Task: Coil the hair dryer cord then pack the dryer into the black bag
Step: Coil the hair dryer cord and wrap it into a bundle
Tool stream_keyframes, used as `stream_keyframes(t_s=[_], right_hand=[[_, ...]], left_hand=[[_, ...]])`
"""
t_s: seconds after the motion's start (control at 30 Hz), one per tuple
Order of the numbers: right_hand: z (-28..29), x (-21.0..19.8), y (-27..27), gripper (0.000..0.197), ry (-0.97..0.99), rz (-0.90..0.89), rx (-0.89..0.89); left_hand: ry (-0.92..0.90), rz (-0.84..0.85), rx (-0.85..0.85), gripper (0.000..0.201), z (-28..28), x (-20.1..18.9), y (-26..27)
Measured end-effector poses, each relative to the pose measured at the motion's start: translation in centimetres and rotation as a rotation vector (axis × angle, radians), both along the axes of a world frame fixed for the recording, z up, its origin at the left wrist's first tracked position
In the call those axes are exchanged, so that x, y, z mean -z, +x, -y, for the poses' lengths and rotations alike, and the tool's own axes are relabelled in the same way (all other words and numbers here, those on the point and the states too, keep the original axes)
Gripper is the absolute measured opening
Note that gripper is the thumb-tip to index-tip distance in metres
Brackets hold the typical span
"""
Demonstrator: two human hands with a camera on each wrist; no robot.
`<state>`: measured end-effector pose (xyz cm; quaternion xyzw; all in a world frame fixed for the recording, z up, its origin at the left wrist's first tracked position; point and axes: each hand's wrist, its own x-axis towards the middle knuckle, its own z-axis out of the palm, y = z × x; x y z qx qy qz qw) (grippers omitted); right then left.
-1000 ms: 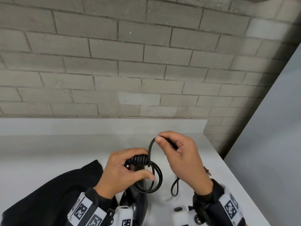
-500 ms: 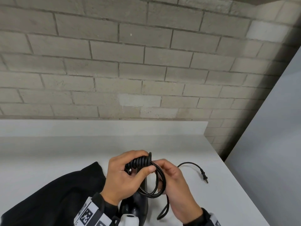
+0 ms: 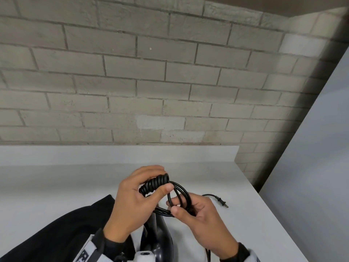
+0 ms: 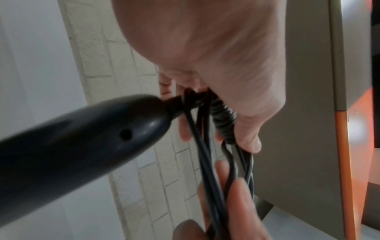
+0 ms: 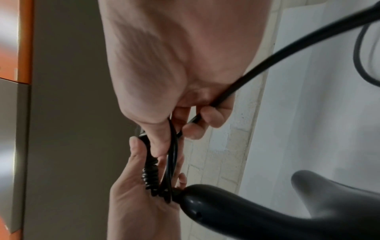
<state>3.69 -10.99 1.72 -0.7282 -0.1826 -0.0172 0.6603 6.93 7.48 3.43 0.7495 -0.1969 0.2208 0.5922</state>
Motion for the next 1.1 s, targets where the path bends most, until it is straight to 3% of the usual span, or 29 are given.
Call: stream_keyframes(t_s=[0.1, 0.23, 0.47, 0.6, 0.67, 0.73, 0.83, 0.97, 1.1], right_hand=[[0.5, -0.4, 0.5, 0.006, -0.055, 0.037, -0.042], [0.9, -0.7, 0.9, 0.002, -0.065, 0.052, -0.104], [1.0, -0.6, 0.8, 0.007, -0.095, 0.097, -0.042], [0.5, -0.1, 0.4, 0.044, -0.130, 0.177, 0.198], [0.2, 0.2, 0.3, 0.043, -0.285, 0.384, 0.341], [-0.1, 0.6, 0.2, 0.022, -0.551, 0.640, 0.444], [-0.8, 0.5, 0.0, 0.017, -0.797, 0.709, 0.570], [-1.8, -0.7, -1.4, 0.017, -0.788, 0.540, 0.537], [-1.7, -3.1, -2.3, 0.016, -0.318, -0.047, 0.286]], left_hand=[[0.056, -0.024, 0.058, 0.046, -0.3, -0.8, -0.1], [0.020, -0.098, 0.162, 0.019, 0.2, -1.2, -0.3], [-0.089, -0.089, 0.083, 0.013, 1.6, -0.9, -0.6], [-0.188, -0.087, 0.041, 0.016, 2.3, -0.7, -0.8], [-0.193, -0.067, -0.004, 0.013, 2.6, -0.7, -1.0], [-0.198, -0.054, -0.033, 0.015, 2.9, -0.7, -1.2], [-0.182, -0.032, -0.064, 0.013, 3.2, -0.5, -1.4], [-0.124, 0.074, -0.110, 0.011, 2.9, -0.2, -1.1], [-0.037, 0.168, -0.116, 0.015, 2.3, 0.2, -0.7]])
